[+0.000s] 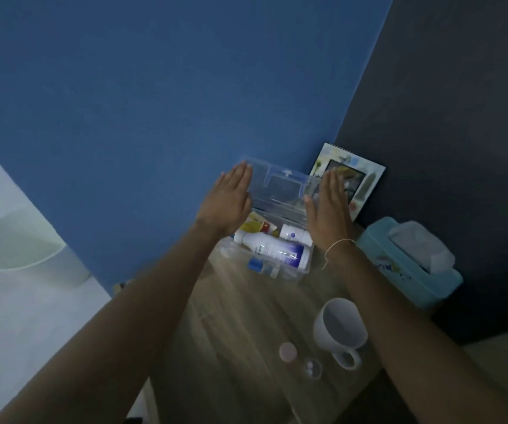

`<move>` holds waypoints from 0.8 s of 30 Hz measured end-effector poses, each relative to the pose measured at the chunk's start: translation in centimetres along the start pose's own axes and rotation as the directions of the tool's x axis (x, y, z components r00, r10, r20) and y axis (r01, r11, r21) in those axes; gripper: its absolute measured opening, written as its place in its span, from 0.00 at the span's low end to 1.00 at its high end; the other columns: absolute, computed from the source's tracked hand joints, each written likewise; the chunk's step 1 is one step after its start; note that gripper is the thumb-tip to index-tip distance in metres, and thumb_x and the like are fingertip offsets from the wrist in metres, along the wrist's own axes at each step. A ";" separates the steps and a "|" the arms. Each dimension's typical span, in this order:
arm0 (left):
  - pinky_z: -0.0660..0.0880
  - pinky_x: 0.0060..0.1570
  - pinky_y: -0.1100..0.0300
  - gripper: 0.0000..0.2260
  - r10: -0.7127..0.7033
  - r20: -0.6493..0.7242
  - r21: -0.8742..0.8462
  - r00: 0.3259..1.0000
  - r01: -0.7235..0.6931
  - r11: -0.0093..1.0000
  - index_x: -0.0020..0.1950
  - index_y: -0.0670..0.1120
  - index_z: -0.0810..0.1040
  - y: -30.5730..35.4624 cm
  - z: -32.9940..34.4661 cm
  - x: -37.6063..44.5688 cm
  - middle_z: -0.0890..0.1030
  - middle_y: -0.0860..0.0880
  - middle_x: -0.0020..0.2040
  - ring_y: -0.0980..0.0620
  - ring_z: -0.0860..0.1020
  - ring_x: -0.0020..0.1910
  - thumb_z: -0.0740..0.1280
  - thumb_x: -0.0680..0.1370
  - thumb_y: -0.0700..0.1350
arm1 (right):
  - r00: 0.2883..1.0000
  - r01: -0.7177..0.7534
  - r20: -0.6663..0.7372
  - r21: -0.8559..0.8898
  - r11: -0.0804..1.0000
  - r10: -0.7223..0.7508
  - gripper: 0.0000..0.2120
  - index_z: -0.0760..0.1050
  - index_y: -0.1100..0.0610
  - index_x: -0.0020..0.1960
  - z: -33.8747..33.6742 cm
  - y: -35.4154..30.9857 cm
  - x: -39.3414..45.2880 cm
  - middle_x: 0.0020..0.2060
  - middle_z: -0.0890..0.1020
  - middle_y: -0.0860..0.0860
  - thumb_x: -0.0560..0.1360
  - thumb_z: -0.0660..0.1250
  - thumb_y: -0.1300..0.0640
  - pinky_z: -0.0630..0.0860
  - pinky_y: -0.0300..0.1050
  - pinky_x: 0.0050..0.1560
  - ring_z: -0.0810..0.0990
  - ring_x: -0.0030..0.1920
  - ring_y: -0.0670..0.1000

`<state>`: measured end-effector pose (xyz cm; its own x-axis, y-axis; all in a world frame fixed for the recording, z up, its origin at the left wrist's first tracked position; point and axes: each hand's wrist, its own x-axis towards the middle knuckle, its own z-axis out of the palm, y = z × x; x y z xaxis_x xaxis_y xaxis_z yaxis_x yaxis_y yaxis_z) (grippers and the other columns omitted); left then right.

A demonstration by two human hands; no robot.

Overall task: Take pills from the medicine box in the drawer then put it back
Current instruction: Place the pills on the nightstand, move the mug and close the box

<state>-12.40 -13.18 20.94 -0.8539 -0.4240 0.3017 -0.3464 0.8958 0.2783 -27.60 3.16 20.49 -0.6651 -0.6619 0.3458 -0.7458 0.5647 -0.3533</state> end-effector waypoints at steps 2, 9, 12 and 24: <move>0.44 0.76 0.54 0.26 0.007 0.039 0.027 0.999 -0.008 1.000 0.77 0.40 0.47 -0.3 0.4 1.6 0.49 0.42 0.79 0.47 0.49 0.78 0.52 0.82 0.44 | 0.999 -0.007 0.045 -0.031 1.000 0.008 0.30 0.43 0.59 0.77 0.3 0.9 0.7 0.78 0.45 0.56 0.81 0.50 0.47 0.44 0.53 0.76 0.41 0.77 0.55; 0.45 0.76 0.51 0.26 -0.002 0.107 0.055 0.994 -0.003 0.998 0.78 0.41 0.47 -0.5 1.0 4.1 0.50 0.43 0.79 0.45 0.48 0.78 0.52 0.81 0.44 | 0.998 0.009 0.060 0.026 1.000 -0.011 0.24 0.56 0.63 0.75 -0.1 1.1 0.5 0.75 0.58 0.59 0.82 0.51 0.53 0.54 0.55 0.75 0.53 0.76 0.58; 0.45 0.76 0.51 0.26 -0.004 0.026 0.034 1.000 0.003 0.999 0.77 0.40 0.51 -0.4 1.3 2.8 0.55 0.42 0.78 0.44 0.51 0.78 0.53 0.80 0.42 | 0.999 0.045 -0.024 0.086 0.995 -0.043 0.19 0.67 0.64 0.68 -0.6 0.8 -0.2 0.68 0.70 0.61 0.81 0.56 0.56 0.65 0.54 0.69 0.66 0.69 0.59; 0.49 0.77 0.47 0.27 -0.061 -0.028 -0.073 0.998 0.059 0.996 0.77 0.39 0.48 0.7 4.7 -8.2 0.48 0.41 0.79 0.42 0.46 0.78 0.54 0.80 0.41 | 0.991 0.116 0.060 0.046 0.992 -0.119 0.22 0.72 0.57 0.67 -0.5 0.3 -5.4 0.65 0.72 0.59 0.74 0.69 0.57 0.69 0.53 0.64 0.69 0.64 0.60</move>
<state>-7.48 -8.49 14.37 -0.8196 -0.4818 0.3099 -0.3671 0.8571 0.3615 -24.23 7.19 18.94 -0.5681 -0.7529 0.3321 -0.8154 0.4606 -0.3506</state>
